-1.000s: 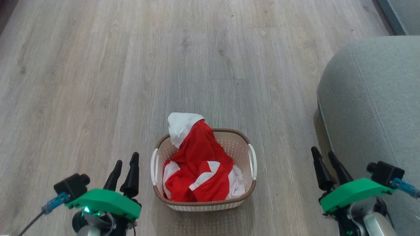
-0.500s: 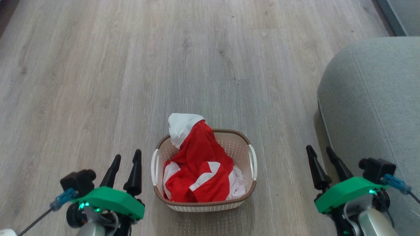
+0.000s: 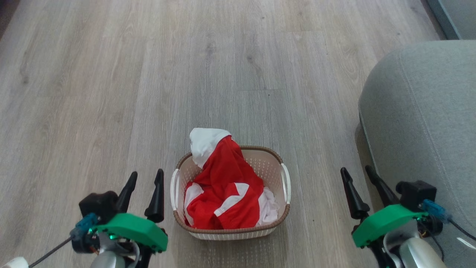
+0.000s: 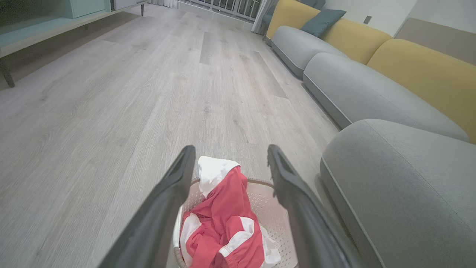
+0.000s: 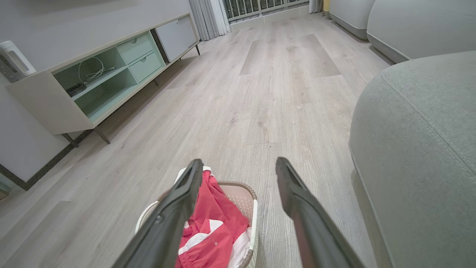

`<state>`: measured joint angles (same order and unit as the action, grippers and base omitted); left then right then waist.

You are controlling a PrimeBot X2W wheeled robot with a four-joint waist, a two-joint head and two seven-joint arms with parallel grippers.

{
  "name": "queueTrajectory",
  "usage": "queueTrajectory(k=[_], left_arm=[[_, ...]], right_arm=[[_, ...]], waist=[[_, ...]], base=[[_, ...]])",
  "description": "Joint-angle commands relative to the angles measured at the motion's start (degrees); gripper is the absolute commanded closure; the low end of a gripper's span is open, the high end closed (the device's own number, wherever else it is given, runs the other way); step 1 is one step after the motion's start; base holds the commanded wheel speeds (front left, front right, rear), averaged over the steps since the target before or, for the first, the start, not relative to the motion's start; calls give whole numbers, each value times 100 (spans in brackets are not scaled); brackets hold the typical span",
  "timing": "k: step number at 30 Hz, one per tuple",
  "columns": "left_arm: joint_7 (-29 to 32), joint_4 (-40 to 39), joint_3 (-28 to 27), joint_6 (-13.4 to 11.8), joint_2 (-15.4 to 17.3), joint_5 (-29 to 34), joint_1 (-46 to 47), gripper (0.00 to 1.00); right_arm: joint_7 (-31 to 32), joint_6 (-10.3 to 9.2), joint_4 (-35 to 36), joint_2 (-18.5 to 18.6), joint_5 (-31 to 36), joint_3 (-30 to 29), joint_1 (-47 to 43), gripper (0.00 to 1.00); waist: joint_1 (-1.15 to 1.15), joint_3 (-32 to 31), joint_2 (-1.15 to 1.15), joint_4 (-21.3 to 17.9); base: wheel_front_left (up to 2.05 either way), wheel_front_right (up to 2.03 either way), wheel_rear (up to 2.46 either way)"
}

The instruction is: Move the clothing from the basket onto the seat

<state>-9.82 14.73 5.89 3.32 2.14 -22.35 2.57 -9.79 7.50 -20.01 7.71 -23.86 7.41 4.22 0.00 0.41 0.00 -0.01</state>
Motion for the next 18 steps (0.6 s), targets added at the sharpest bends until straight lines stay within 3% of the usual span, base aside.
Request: queueTrajectory(k=[1, 18], left_arm=[[-117, -224, -93, -28, 62, 222, 322, 0], [-420, -244, -74, -68, 71, 1418, 349, 0]], right_arm=[[-114, -1, 160, 122, 206, 132, 285, 0], [-420, -1, 167, 94, 1195, 174, 196, 0]], waist=[[0, 6, 0, -3], [0, 8, 0, -47]], base=[[0, 0, 0], [0, 0, 0]])
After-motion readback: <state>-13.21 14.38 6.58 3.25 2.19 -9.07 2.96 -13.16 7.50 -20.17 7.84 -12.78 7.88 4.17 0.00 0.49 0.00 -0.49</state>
